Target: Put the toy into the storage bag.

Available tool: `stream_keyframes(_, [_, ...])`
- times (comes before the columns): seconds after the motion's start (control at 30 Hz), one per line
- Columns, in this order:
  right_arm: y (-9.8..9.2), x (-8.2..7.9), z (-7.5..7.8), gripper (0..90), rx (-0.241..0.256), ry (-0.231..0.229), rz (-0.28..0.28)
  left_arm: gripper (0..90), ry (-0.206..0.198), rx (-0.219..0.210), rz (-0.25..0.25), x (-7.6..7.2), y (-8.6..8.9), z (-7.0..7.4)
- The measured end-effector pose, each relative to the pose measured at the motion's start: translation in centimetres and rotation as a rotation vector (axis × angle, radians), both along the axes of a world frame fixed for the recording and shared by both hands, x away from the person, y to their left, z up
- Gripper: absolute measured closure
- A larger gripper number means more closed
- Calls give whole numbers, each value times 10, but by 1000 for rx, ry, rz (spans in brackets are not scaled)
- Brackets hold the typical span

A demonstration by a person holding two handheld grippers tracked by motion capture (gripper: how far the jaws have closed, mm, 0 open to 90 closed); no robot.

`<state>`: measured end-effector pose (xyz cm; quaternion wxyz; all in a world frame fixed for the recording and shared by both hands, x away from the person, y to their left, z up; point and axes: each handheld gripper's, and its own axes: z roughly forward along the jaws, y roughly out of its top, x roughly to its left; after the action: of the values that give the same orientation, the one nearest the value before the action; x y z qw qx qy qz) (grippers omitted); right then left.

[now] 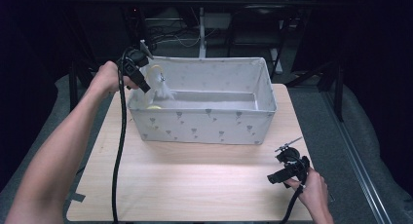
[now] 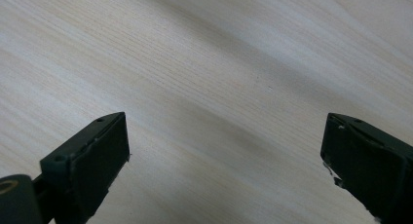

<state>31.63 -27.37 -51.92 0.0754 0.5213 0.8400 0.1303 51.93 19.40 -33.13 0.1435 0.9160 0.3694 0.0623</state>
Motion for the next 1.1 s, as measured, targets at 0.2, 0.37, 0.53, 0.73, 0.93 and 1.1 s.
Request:
stream_keyframes(0.2, [0, 0, 0, 34, 0, 1, 0, 881, 13, 15, 4, -1, 1, -12])
stream_keyframes(0.37, [0, 0, -1, 34, 0, -2, -2, 881, 29, 36, 0, -2, 1, -23])
stream_keyframes(0.53, [0, 0, -1, 34, 2, -1, -2, 880, 42, 46, 1, -2, 1, -33])
stream_keyframes(0.73, [0, 0, -1, 34, 0, 5, 3, 878, 71, 58, 8, 0, 3, -43])
stream_keyframes(0.93, [0, 1, -1, 35, -8, 4, 3, 877, 89, 62, 13, 1, 3, -45])
stream_keyframes(1.1, [0, 0, -2, 34, -3, 4, 1, 877, 102, 73, 17, 0, 4, -45])
